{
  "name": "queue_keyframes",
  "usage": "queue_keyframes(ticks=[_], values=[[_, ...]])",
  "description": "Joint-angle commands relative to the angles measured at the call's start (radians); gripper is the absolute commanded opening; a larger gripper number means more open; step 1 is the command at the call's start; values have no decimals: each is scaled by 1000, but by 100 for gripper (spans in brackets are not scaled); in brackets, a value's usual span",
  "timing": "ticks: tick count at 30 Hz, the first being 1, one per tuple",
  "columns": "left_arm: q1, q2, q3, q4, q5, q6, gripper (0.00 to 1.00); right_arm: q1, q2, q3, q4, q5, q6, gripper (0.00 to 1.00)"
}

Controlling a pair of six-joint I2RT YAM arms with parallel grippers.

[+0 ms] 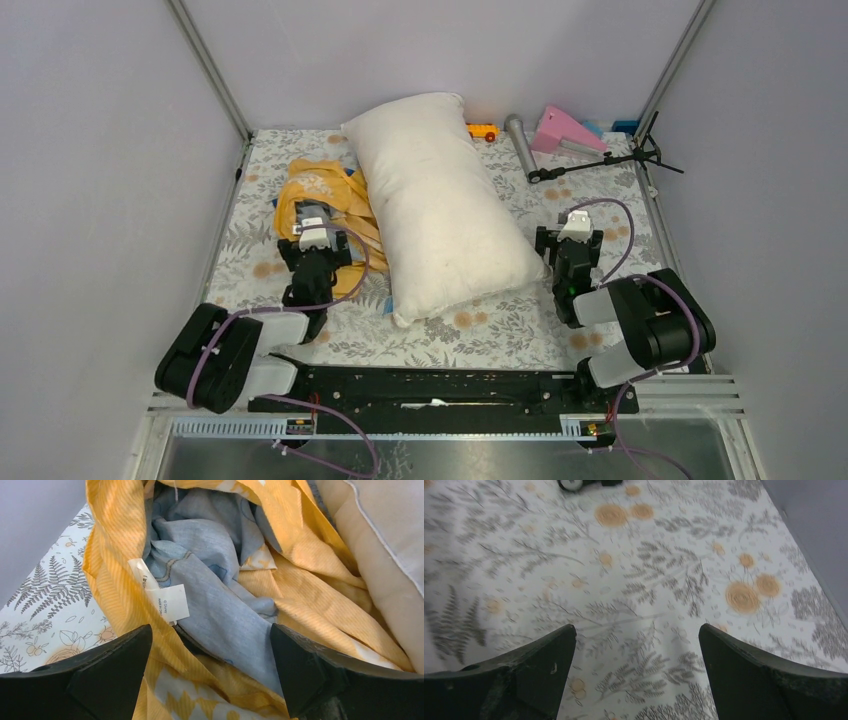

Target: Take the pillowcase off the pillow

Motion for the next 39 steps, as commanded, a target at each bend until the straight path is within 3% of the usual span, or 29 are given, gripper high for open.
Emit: queue_keyframes(ticks=[1,3,6,11,13,15,20,24,26,35,36,39], values=[[11,103,67,169,-87,25,99,-17,38,-37,201,124,12,100],[15,158,157,38,-94,7,97,-40,44,-29,191,86,22,98],[20,203,215,-33,-72,18,88,-58,39,-37,193,64,40,98],[72,98,56,174,38,36,85,-118,108,-80,328,-69,56,99],[89,82,42,179,95,35,87,-131,64,-39,178,-109,77,100],[91,95,58,163,103,39,87,-140,92,-54,260,-119,68,100],[126,115,80,152,147,36,86,-140,81,-60,254,-121,71,99],[222,278,23,430,312,29,77,-140,80,-61,254,-120,72,100],[238,255,60,305,346,10,78,-140,81,-61,255,-120,72,100],[255,268,70,304,419,22,89,-140,81,-61,255,-120,72,100],[256,267,69,306,416,22,97,-140,81,-61,255,-120,72,100],[256,267,70,307,417,22,99,-140,81,-61,255,-120,72,100]])
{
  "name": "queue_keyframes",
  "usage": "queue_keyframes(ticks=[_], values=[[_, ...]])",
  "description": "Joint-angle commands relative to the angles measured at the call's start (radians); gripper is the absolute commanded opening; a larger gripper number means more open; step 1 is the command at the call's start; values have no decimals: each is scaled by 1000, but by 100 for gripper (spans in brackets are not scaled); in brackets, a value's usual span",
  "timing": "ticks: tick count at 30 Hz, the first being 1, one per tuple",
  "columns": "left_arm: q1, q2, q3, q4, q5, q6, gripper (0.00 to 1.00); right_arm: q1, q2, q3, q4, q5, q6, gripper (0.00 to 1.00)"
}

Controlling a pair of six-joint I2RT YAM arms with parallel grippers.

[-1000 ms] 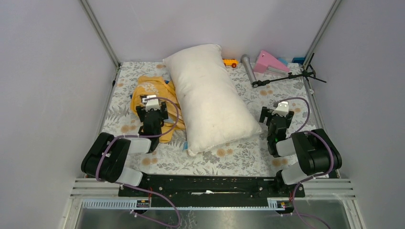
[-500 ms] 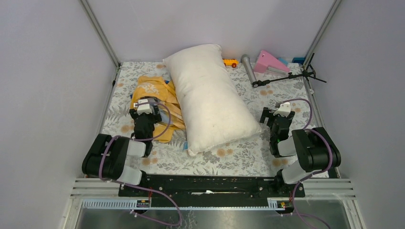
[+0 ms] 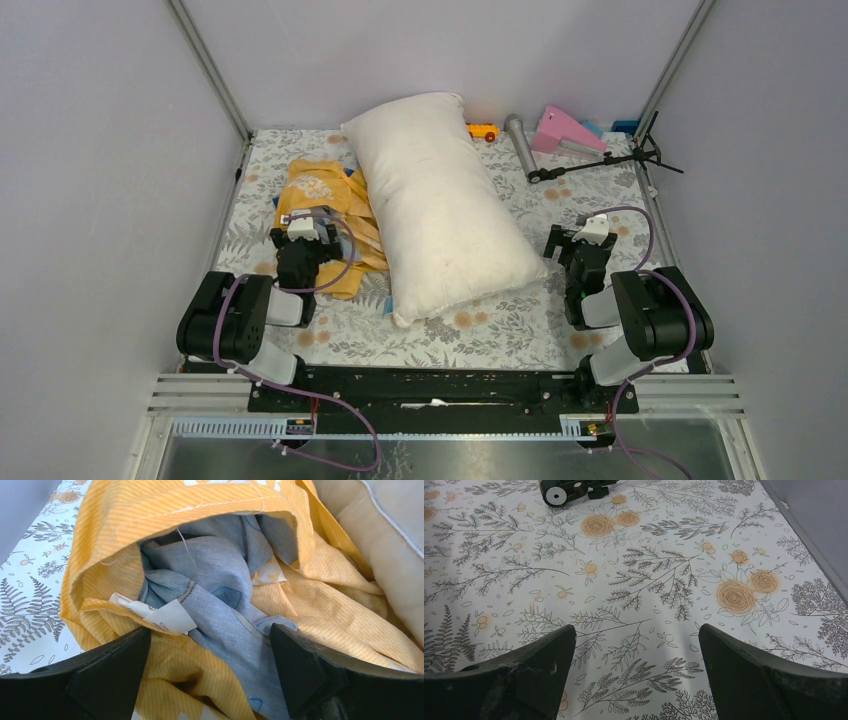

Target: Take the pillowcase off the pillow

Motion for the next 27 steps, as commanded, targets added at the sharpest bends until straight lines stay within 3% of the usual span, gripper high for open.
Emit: queue_keyframes(ticks=[1,27], values=[[6,-3,22,68,42,-5,99,-5,0,4,67,-2,5,100],[6,-4,18,71,70,5,99,-4,0,4,67,-1,5,100]])
